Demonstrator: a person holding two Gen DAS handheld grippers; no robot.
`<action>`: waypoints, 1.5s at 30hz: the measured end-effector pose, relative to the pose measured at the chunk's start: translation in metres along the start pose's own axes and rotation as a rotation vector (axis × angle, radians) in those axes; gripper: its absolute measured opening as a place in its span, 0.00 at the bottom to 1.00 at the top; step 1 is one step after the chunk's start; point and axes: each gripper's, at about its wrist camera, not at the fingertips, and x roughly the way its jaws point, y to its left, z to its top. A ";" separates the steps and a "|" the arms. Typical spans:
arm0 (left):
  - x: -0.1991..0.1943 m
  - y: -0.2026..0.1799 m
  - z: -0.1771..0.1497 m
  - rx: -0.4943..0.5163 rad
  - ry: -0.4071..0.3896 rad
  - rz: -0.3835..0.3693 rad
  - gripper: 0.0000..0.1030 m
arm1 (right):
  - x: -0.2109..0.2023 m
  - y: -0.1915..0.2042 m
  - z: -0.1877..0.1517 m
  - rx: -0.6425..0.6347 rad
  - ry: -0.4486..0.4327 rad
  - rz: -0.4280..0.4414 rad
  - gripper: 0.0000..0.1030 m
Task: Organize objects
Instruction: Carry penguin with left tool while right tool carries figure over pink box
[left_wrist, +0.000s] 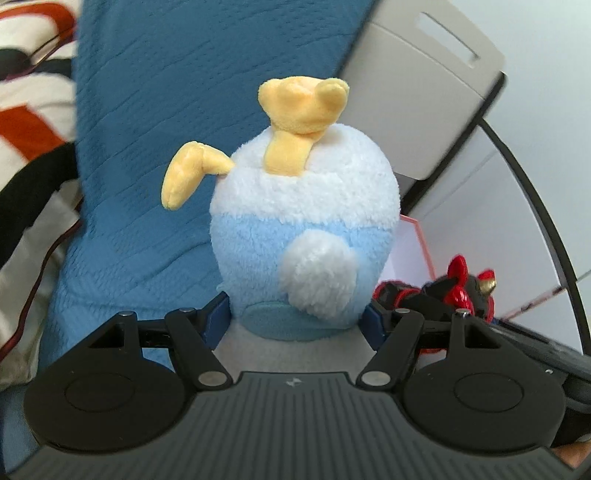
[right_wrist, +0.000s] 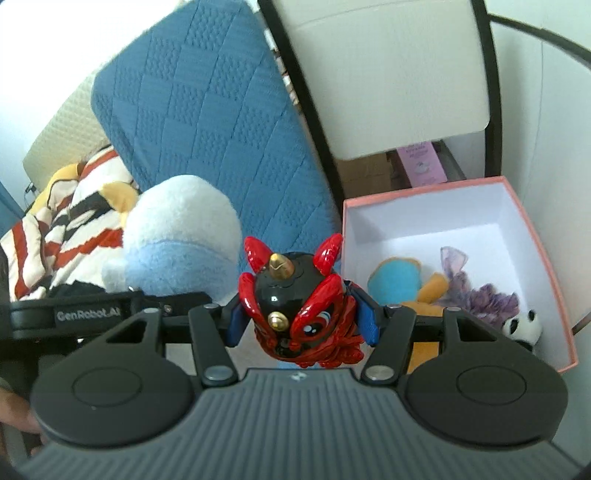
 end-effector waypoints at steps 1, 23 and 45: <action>0.002 -0.009 0.003 0.012 0.001 -0.006 0.73 | -0.005 -0.003 0.004 -0.004 -0.017 0.001 0.60; 0.100 -0.126 0.014 0.127 0.086 -0.092 0.73 | -0.011 -0.134 0.005 0.125 -0.019 -0.140 0.60; 0.213 -0.145 0.016 0.143 0.213 -0.131 0.74 | 0.089 -0.222 -0.028 0.183 0.175 -0.265 0.60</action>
